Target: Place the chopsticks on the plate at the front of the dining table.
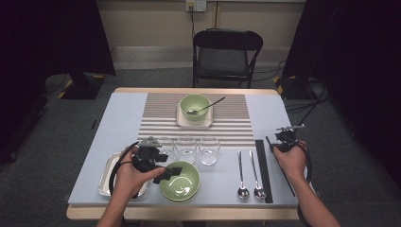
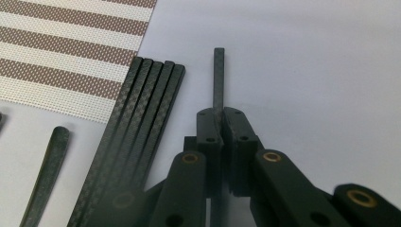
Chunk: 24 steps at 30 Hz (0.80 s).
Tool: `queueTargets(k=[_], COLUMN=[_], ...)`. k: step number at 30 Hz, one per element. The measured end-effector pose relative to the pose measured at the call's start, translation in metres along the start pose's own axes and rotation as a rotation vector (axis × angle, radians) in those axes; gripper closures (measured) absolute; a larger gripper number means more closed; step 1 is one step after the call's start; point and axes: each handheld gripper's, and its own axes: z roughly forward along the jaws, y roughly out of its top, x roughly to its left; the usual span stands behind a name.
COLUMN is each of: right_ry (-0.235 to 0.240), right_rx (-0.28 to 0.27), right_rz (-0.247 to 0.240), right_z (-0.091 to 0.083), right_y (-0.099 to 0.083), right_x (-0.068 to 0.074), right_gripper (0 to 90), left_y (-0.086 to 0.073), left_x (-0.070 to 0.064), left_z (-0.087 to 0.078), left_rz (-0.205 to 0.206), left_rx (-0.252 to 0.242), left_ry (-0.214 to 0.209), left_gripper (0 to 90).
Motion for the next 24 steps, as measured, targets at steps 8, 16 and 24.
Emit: queueTargets(k=[8, 16, 24], right_ry=[0.016, 0.087, 0.134], right_rx=[-0.019, -0.021, -0.049], right_rz=[0.028, 0.092, 0.127], right_z=[0.000, -0.001, -0.005], right_y=[-0.002, -0.002, -0.001], right_x=[-0.003, -0.013, -0.022], right_gripper=[86.4, 86.4, 86.5], left_y=[0.000, 0.001, 0.001], left_x=[-0.001, -0.001, -0.001], left_z=[0.003, 0.003, 0.003], left_rz=[-0.014, -0.013, -0.015], left_rx=[-0.001, 0.006, 0.008], left_ry=[0.010, 0.031, 0.033], left_gripper=[23.5, 26.8, 26.7])
